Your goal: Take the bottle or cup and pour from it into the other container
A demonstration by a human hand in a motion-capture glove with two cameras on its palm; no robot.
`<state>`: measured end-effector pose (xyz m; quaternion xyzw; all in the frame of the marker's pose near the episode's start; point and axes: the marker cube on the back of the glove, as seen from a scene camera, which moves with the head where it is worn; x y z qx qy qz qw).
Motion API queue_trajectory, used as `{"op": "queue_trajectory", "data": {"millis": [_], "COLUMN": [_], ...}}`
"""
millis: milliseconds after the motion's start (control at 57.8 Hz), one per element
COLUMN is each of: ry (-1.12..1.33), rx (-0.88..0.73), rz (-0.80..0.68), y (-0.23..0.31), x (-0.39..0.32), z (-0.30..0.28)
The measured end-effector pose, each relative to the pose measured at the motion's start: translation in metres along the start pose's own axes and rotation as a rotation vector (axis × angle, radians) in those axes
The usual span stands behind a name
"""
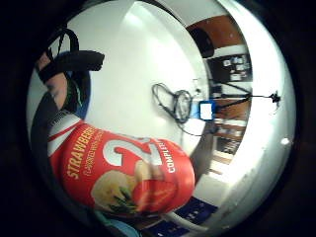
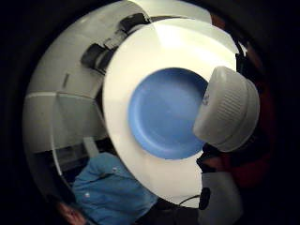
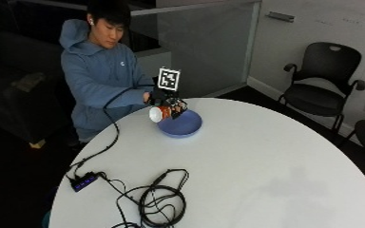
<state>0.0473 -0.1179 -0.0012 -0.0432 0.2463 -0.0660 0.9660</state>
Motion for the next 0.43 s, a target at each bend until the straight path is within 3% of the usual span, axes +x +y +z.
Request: {"op": "queue_trajectory", "data": {"millis": [86, 173, 432], "ry": [0.018, 0.069, 0.014], "rx": [-0.067, -0.122, -0.164], "rz": [0.100, -0.003, 0.004], "y": [-0.013, -0.016, -0.029], "x": [-0.023, -0.049, -0.085], "z": [-0.007, -0.010, -0.014]}}
